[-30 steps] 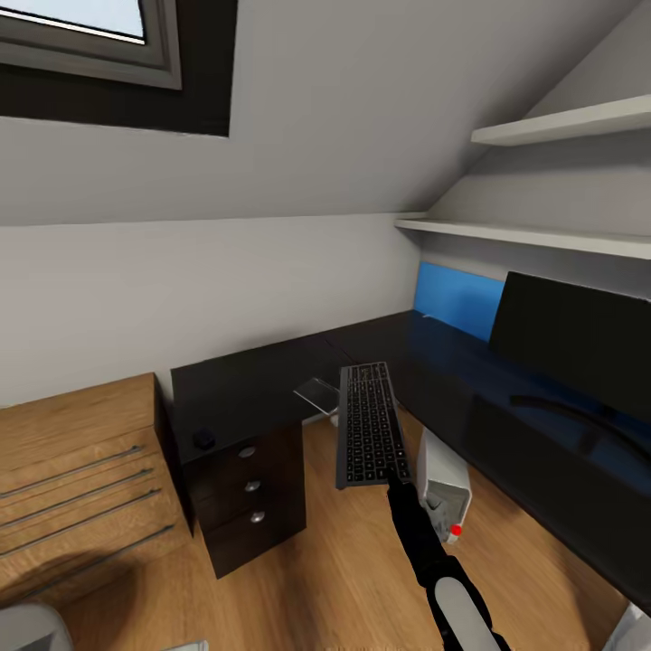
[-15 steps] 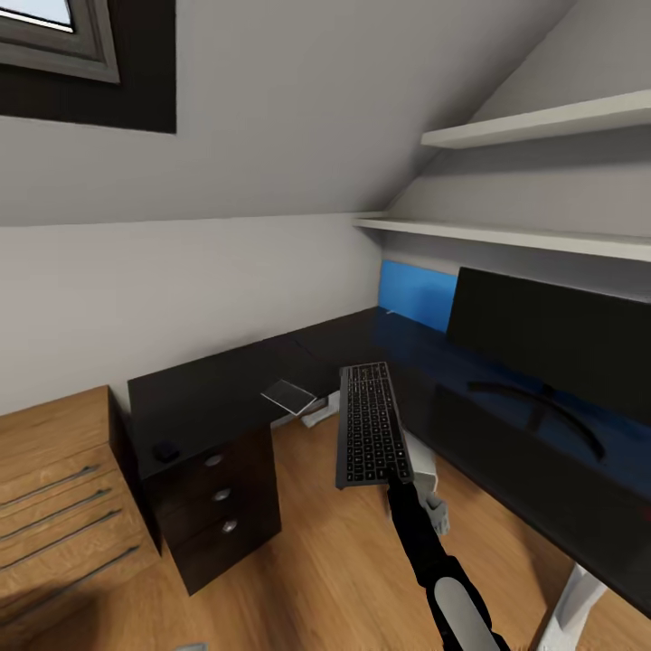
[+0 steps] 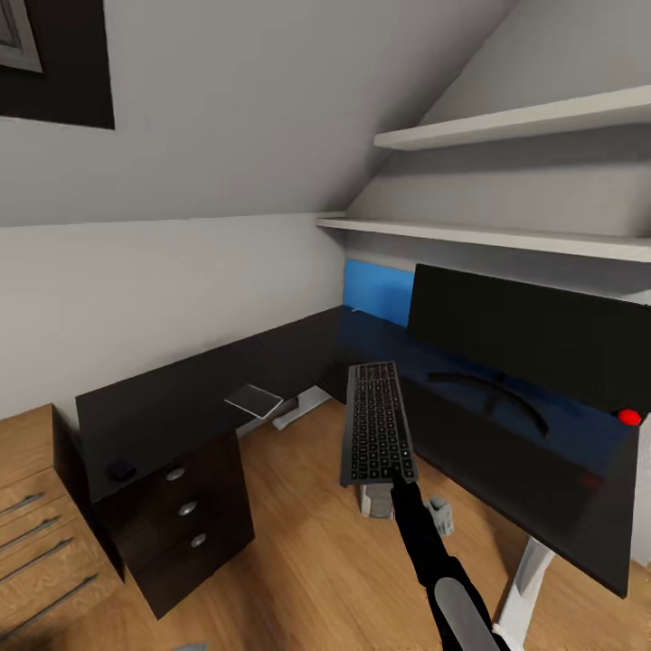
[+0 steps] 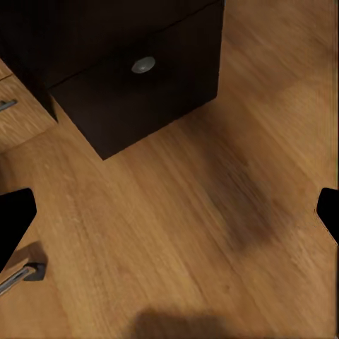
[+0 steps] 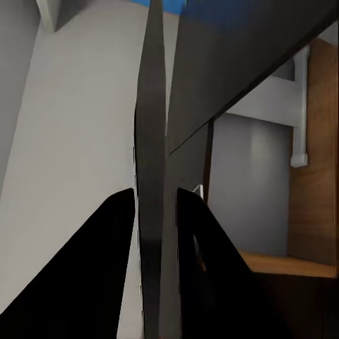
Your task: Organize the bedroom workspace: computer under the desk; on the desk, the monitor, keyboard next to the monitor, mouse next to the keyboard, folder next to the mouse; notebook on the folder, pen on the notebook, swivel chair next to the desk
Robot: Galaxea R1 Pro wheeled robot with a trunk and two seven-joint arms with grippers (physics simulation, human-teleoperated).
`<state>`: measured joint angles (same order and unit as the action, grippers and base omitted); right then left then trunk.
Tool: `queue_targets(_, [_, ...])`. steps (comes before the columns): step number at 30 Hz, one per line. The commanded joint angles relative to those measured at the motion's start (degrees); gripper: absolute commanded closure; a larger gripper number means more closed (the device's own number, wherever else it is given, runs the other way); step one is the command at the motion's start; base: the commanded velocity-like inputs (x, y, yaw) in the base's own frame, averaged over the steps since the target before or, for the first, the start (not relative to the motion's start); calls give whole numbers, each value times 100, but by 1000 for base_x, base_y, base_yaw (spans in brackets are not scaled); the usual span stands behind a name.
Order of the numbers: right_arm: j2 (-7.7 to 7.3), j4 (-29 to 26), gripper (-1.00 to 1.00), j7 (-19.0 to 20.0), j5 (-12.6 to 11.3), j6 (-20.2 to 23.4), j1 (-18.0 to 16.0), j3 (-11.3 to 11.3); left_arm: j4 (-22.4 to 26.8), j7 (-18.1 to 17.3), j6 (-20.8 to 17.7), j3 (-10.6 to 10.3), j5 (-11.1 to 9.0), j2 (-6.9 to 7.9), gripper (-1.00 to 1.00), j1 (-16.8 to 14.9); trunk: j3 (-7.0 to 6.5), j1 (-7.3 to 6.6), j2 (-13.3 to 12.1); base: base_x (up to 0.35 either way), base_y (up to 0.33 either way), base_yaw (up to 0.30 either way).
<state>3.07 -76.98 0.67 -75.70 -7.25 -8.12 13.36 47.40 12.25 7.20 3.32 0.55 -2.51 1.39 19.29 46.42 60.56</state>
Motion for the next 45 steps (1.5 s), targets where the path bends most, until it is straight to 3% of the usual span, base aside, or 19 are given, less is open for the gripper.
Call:
queue_targets(1, [-2, 8, 100, 29, -59, -44, -5, 12, 6, 5, 10, 11, 6, -4, -100, 2, 5, 1, 4, 0, 0, -262])
queue_targets(14, [-5, 33, 100, 29, -59, -250, -5, 9, 6, 5, 10, 11, 6, -4, -100, 2, 5, 1, 4, 0, 0, -262])
queue_targets(45, [-6, 102, 100, 29, -59, -267, -5, -26, 6, 5, 10, 11, 5, -4, -100, 2, 5, 1, 4, -14, 21, -262])
